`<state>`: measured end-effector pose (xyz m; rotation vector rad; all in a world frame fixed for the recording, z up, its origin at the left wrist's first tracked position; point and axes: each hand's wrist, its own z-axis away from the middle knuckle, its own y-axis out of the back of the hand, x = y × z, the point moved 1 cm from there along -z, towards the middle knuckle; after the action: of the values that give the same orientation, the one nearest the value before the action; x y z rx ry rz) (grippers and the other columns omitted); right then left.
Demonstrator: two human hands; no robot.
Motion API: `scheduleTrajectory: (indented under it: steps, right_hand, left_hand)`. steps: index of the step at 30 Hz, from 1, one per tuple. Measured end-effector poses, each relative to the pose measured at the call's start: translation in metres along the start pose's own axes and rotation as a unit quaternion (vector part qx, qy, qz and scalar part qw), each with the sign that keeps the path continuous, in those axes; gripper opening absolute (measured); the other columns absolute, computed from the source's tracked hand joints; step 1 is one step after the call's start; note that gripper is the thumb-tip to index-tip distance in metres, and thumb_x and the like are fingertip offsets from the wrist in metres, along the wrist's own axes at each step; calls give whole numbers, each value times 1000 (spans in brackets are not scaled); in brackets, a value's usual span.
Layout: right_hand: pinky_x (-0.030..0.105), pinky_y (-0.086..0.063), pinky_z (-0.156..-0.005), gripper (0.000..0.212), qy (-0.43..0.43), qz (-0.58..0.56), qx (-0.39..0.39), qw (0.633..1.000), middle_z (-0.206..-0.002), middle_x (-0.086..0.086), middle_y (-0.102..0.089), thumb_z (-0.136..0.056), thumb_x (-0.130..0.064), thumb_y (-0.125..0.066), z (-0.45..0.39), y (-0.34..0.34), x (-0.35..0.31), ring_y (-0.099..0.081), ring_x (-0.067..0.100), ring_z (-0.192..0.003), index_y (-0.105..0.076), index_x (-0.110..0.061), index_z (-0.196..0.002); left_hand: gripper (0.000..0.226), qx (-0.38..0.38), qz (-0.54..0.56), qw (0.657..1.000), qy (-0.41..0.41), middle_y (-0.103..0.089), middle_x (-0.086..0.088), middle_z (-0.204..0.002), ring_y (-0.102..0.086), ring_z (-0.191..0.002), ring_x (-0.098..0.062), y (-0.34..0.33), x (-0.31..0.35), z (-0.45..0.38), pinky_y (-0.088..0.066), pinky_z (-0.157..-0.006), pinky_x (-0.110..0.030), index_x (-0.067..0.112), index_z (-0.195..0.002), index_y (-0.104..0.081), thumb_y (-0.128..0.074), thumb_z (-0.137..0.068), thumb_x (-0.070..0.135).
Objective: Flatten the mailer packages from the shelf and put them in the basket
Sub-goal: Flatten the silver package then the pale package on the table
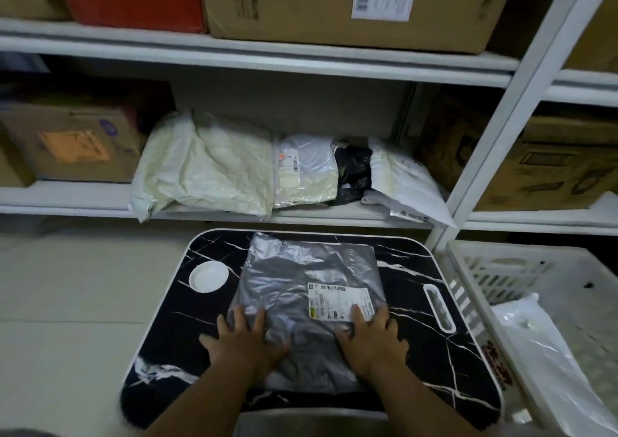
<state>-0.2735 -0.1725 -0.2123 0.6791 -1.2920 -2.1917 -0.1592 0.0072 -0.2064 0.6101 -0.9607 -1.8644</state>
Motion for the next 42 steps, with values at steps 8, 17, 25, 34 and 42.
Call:
scheduleTrajectory:
  steps: [8, 17, 25, 34, 42]
  right_hand:
    - [52, -29, -112, 49, 3, -8, 176, 984, -161, 13, -5, -100, -40, -35, -17, 73, -20, -18, 33, -144, -33, -21, -145]
    - [45, -38, -101, 44, 19, 2, 277, 961, -161, 5, 7, -98, -28, -43, -77, 139, -40, -27, 31, -135, -40, -21, -141]
    - [41, -40, -96, 64, 6, 72, 234, 970, -161, 1, 16, -92, -17, -49, -115, 168, -40, -30, 31, -130, -25, -21, -151]
    - [39, -39, -100, 71, 39, -27, 246, 968, -160, -1, -2, -87, 0, -53, -112, 174, -29, -40, 29, -123, -21, -6, -151]
    - [31, -32, -109, 79, 54, -77, 344, 934, -162, 1, 3, -89, 4, -57, -45, 201, -2, -28, 27, -137, -10, -1, -152]
  left_hand:
    - [65, 141, 17, 988, -55, 3, -11, -161, -2, -147, -34, 80, -5, -12, -15, -113, -59, 30, -153, -2, -19, -97, 59]
    - [63, 253, 94, 956, -117, -12, -13, -159, -17, -145, -31, 113, 44, -46, -26, -113, -49, 22, -154, -8, -26, -100, 50]
    - [63, 218, 123, 958, -141, -10, -15, -159, -19, -145, -32, 101, 83, -67, -30, -112, -52, 22, -153, -9, -27, -99, 49]
    - [62, 217, 114, 955, -166, -8, -14, -160, -16, -146, -33, 94, 101, -61, -28, -113, -53, 21, -153, -10, -24, -100, 48]
    - [61, 231, 152, 940, -198, -8, -15, -160, -23, -144, -33, 109, 106, -11, -31, -113, -47, 19, -153, -7, -25, -101, 45]
